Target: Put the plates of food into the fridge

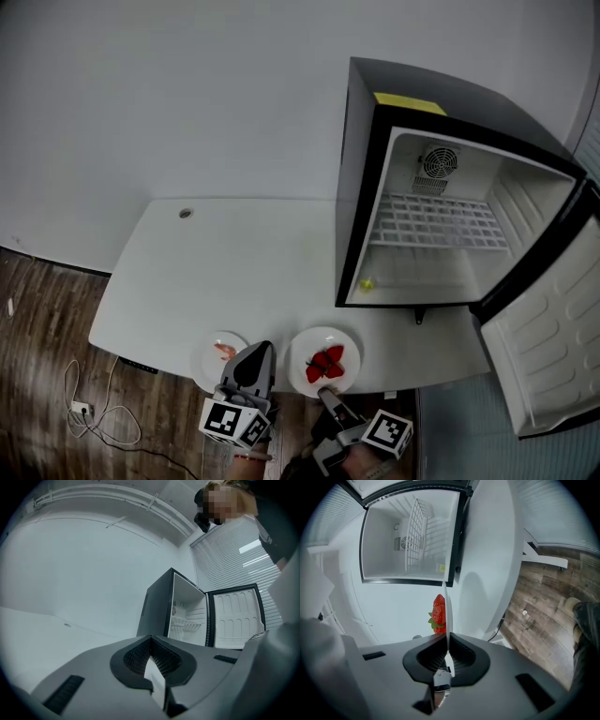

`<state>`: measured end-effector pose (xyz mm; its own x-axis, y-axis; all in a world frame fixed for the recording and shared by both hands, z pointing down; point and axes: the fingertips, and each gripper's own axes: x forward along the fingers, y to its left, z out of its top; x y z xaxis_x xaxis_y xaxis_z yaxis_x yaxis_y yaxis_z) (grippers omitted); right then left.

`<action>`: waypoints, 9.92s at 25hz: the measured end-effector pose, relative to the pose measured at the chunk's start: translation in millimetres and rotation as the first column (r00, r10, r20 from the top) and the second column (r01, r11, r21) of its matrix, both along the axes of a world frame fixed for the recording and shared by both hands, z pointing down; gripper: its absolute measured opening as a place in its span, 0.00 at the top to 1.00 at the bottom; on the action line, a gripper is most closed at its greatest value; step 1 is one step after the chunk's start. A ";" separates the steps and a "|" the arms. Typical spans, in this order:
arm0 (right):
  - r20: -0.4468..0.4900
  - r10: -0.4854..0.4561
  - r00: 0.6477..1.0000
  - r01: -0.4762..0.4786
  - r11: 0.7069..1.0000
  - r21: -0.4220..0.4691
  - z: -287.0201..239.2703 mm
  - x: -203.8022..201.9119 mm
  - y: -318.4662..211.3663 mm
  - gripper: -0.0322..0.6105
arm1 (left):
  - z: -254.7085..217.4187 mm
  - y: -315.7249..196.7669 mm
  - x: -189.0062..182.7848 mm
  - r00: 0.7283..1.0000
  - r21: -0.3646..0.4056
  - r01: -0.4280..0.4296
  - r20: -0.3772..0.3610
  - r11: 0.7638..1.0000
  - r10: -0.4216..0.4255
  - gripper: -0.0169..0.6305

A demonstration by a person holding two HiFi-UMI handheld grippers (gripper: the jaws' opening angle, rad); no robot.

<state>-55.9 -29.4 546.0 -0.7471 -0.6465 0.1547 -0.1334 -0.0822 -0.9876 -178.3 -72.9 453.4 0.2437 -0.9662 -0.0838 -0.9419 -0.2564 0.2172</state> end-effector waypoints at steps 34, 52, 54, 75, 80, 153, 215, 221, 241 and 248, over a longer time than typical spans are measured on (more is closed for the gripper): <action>-0.058 0.329 0.942 -0.330 0.944 -0.007 -32.5 136.1 -136.9 0.92 | -40.4 -164.7 62.3 0.996 0.060 -0.089 -0.011 0.994 0.090 0.96; -0.089 0.348 0.933 -0.351 0.936 -0.026 -18.5 147.9 -215.8 0.92 | -36.1 -201.7 63.7 0.999 0.043 -0.048 -0.010 0.998 0.048 0.96; -0.088 0.347 0.934 -0.351 0.936 -0.032 -17.2 147.7 -219.7 0.92 | -37.0 -202.2 66.3 0.999 0.043 -0.050 -0.005 0.998 0.050 0.96; -0.115 0.229 0.967 -0.243 0.961 -0.129 -17.3 144.6 -249.8 0.86 | -41.9 -198.1 68.7 0.999 0.053 -0.043 -0.008 0.998 0.044 0.96; -0.081 0.211 0.974 -0.221 0.964 -0.149 -22.3 142.3 -248.7 0.75 | -42.7 -196.6 69.2 0.999 0.051 -0.046 -0.013 0.998 0.046 0.96; -0.492 -0.347 0.798 0.538 0.778 0.325 -61.7 -74.0 -29.4 0.94 | -57.9 14.9 -48.4 0.985 0.050 0.170 -0.046 0.984 -0.168 0.96; 0.078 -0.296 0.952 0.306 0.937 -0.172 56.1 -194.4 48.4 0.92 | 39.8 126.7 -153.5 0.913 -0.087 0.394 -0.073 0.915 -0.400 0.96; 0.078 -0.252 0.964 0.263 0.949 -0.175 36.7 -167.0 29.9 0.92 | 20.5 94.6 -134.8 0.941 -0.072 0.324 -0.076 0.943 -0.329 0.96; 0.083 0.068 0.994 -0.057 0.990 -0.127 -44.3 6.9 -57.4 0.92 | -24.4 -61.4 8.1 0.998 -0.013 -0.024 -0.051 1.000 0.023 0.96; 0.072 0.131 0.989 -0.122 0.986 -0.115 -56.7 44.1 -76.3 0.92 | -36.2 -99.3 41.3 0.995 0.004 -0.091 -0.038 0.996 0.091 0.96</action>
<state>-11.7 -105.7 489.3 -0.6728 -0.7191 0.1738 -0.0365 -0.2024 -0.9786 -136.9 -172.2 417.2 0.3274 -0.9399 -0.0973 -0.9055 -0.3415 0.2521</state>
